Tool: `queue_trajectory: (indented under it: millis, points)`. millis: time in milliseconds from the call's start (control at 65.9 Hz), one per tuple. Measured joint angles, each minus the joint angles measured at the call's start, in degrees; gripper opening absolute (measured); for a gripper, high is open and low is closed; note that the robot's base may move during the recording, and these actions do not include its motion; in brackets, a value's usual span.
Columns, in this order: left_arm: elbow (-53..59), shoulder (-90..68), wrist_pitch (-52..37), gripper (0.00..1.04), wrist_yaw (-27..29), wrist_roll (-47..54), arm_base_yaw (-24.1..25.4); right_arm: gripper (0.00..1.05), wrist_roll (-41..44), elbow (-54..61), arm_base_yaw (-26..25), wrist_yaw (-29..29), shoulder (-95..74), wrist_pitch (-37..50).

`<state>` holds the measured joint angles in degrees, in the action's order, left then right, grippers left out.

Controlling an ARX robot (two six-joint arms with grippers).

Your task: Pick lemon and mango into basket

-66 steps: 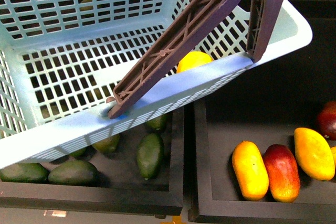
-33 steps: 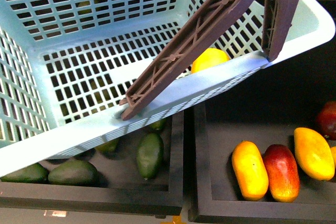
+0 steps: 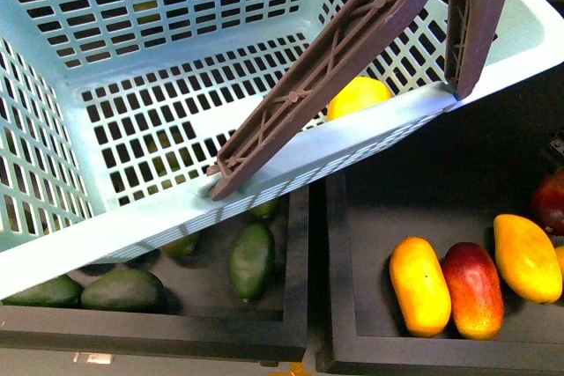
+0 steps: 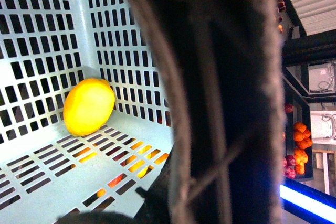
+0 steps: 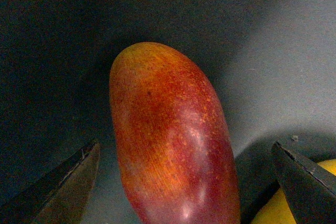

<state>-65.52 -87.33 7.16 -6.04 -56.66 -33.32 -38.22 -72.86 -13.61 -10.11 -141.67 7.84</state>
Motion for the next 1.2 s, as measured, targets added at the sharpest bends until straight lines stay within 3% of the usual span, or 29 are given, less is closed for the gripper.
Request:
queue_trajectory:
  millis: [304,562,895,1199]
  points:
    - [0.0,0.0,0.0,0.04,0.2,0.02,0.0,0.96,-0.61,-6.03,1.4,-1.11,-5.09,-2.21]
    - [0.0,0.0,0.0,0.04,0.02,0.0,0.0,0.64,-0.79,-7.17,2.05,-1.29,-6.03,-2.27]
    - [0.0,0.0,0.0,0.04,0.11,0.02,0.0,0.62,-0.28,2.19,0.92,3.85,1.92,4.68]
    - [0.0,0.0,0.0,0.04,0.02,0.0,0.0,0.62,7.54,15.69,-1.84,12.55,24.7,9.14]
